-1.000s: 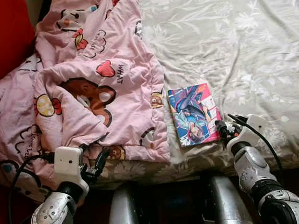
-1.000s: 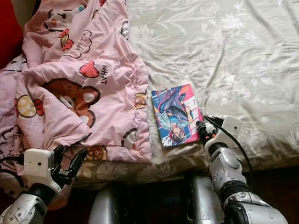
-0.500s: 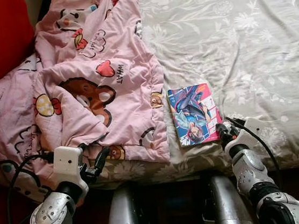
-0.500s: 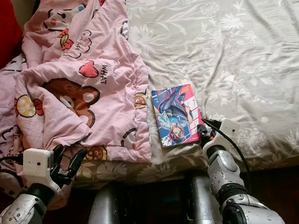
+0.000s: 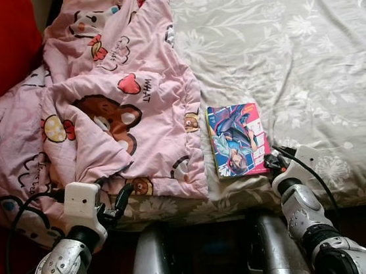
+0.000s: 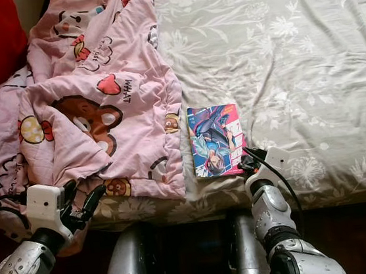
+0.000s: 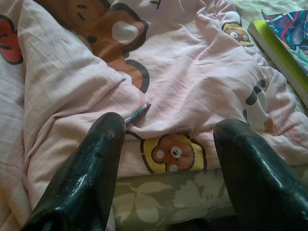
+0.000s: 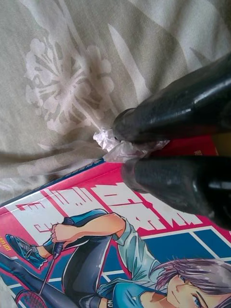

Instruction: Clean up the room

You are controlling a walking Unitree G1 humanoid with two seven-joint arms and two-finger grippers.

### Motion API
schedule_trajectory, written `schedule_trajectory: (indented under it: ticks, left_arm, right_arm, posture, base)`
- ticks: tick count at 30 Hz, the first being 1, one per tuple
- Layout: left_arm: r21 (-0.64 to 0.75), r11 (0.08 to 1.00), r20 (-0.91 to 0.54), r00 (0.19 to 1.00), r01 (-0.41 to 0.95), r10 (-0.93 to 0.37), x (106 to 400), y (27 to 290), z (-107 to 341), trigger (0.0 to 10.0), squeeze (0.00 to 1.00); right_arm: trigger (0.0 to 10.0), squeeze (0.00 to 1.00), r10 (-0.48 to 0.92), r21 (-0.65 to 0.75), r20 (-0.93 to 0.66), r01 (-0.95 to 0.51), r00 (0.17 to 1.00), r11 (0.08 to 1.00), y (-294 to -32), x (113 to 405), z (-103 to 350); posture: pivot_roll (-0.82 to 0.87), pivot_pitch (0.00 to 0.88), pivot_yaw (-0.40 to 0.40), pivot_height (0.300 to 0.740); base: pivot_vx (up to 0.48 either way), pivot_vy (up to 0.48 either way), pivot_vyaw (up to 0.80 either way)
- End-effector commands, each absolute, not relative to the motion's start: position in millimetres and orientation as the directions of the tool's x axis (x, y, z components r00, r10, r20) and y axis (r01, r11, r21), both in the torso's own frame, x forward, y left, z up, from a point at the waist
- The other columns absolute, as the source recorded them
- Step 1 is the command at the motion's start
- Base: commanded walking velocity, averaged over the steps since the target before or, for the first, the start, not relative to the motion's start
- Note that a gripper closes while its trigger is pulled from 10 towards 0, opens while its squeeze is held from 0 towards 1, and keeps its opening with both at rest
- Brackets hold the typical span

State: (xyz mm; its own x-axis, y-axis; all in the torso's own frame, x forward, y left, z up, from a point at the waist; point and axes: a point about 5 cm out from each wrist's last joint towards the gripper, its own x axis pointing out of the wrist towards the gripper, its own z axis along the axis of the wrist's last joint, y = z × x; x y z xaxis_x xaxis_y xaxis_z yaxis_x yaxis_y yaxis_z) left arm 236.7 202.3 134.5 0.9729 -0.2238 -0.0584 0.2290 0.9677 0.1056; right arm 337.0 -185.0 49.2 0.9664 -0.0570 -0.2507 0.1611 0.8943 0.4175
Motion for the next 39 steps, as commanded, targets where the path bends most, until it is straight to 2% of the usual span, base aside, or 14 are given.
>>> schedule_trajectory:
  ticks: [1, 14, 29, 36, 38, 39]
  left_arm:
    - [0.119, 0.971, -0.085, 0.977, 0.207, -0.197, 231.2, 208.9, 131.0, 10.0, 0.0]
    - [0.125, 0.974, -0.082, 0.98, 0.19, -0.18, 235.7, 208.7, 126.7, 10.0, 0.0]
    - [0.092, 0.992, -0.094, 0.993, 0.086, -0.077, 256.8, 212.9, 95.0, 10.0, 0.0]
    - [0.007, 0.998, -0.204, 0.977, -0.063, 0.064, 256.8, 235.1, 55.5, 10.0, 0.0]
    - [0.001, 0.997, -0.223, 0.972, -0.074, 0.072, 256.2, 236.9, 49.7, 10.0, 0.0]
    - [-0.024, 0.994, -0.297, 0.95, -0.105, 0.094, 250.9, 242.0, 30.4, 10.0, 0.0]
  right_arm:
    - [0.0, 0.0, -0.045, 0.415, -0.33, 0.187, 0.943, 0.89, -179.8, 323.8, 29.5]
    - [0.0, 0.0, -0.104, 0.378, -0.315, 0.225, 0.943, 0.898, -188.9, 314.9, 23.8]
    - [0.0, 0.0, -0.074, 0.347, -0.154, 0.124, 0.985, 0.93, -194.2, 312.3, 35.7]
    - [0.0, 0.0, 0.037, 0.263, -0.135, 0.0, 0.99, 0.965, -187.2, 302.3, 30.6]
    - [0.0, 0.0, 0.047, 0.254, -0.144, -0.009, 0.988, 0.967, -186.7, 300.5, 28.2]
    - [4.7, 0.0, 0.024, 0.237, -0.212, 0.027, 0.977, 0.971, -191.8, 293.2, 16.8]
  posture:
    - [0.17, 0.363, 0.077, 0.595]
    - [0.15, 0.318, 0.056, 0.595]
    - [0.09, 0.109, -0.03, 0.595]
    - [0.07, 0.0, -0.068, 0.595]
    - [0.07, 0.0, -0.067, 0.595]
    - [0.07, 0.0, -0.063, 0.595]
  base:
    - [0.0, 0.0, 0.0]
    - [0.0, 0.0, 0.0]
    - [0.0, 0.0, 0.0]
    - [0.0, 0.0, 0.0]
    - [0.0, 0.0, 0.0]
    - [0.0, 0.0, 0.0]
